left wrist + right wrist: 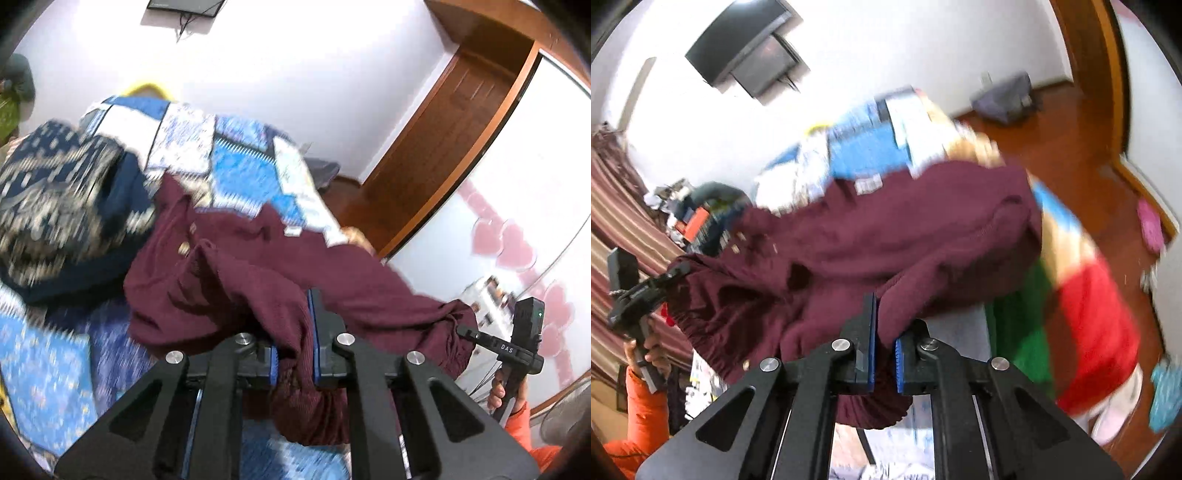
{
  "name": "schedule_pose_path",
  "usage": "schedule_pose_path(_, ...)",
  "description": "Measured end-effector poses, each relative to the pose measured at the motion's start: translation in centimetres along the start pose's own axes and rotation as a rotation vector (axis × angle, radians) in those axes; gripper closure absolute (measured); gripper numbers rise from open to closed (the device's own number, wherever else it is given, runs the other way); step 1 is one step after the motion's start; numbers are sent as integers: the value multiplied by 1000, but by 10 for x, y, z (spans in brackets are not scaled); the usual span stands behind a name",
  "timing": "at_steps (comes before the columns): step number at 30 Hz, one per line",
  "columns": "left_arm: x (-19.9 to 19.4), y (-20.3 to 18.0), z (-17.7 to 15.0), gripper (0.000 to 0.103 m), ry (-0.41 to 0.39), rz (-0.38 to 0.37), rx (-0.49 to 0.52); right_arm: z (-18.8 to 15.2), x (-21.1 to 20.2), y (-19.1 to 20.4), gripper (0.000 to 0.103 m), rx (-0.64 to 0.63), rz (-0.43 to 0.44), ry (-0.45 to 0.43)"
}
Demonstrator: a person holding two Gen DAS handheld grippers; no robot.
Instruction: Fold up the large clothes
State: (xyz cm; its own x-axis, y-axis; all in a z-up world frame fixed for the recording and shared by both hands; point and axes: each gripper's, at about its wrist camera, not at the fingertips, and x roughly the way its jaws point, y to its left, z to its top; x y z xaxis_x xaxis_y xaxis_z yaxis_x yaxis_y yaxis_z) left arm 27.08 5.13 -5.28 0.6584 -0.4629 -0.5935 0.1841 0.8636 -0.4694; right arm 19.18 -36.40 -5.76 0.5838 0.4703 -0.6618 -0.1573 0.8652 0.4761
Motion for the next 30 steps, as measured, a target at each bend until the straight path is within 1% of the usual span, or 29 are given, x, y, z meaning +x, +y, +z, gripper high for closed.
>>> schedule_pose_path(2,9,-2,24,91,-29,13,-7,26,-4,2,97,-18,11,-45)
schedule_pose_path(4,20,1,47,91,-60,47,-19,54,-2,2,97,-43,-17,-92)
schedule_pose_path(5,31,8,63,91,-77,66,-43,68,4,-1,97,-44,-37,-109)
schedule_pose_path(7,48,18,81,91,-95,116,-66,94,24,-8,97,-33,-77,-119)
schedule_pose_path(8,58,24,90,91,-101,153,-74,106,38,-16,97,-20,-98,-117)
schedule_pose_path(9,75,32,101,91,-99,210,-75,113,49,-22,97,-15,-115,-111)
schedule_pose_path(10,85,36,104,91,-96,241,-69,123,66,-31,97,-11,-142,-102)
schedule_pose_path(11,105,42,111,91,-80,312,-46,125,74,-36,97,-7,-157,-98)
schedule_pose_path(12,121,48,114,91,-58,354,-37,130,90,-44,97,0,-175,-80)
schedule_pose_path(13,129,53,112,91,-41,371,-35,132,101,-52,97,11,-186,-64)
schedule_pose_path(14,148,60,113,91,1,391,-37,136,119,-62,97,30,-196,-37)
schedule_pose_path(15,158,63,111,91,20,399,-35,137,131,-67,97,39,-207,-13)
schedule_pose_path(17,175,66,111,91,60,428,-1,142,154,-78,97,44,-241,37)
schedule_pose_path(19,189,63,107,88,101,475,59,141,171,-82,96,32,-268,103)
schedule_pose_path(20,195,58,105,87,128,505,101,142,172,-81,95,25,-274,120)
schedule_pose_path(21,197,54,104,84,137,515,120,142,173,-79,95,12,-281,135)
schedule_pose_path(22,199,47,102,79,150,523,151,143,170,-77,93,6,-277,145)
schedule_pose_path(23,198,44,101,74,158,515,163,145,165,-76,90,6,-270,151)
schedule_pose_path(24,196,40,101,61,162,494,164,147,158,-74,88,13,-257,160)
schedule_pose_path(25,192,36,102,49,162,464,157,150,155,-73,83,21,-249,167)
schedule_pose_path(26,187,31,104,45,157,441,151,153,149,-71,77,29,-246,170)
schedule_pose_path(27,180,24,106,41,144,414,149,156,140,-66,75,31,-243,162)
schedule_pose_path(30,161,1,114,39,104,388,183,162,120,-52,65,21,-197,107)
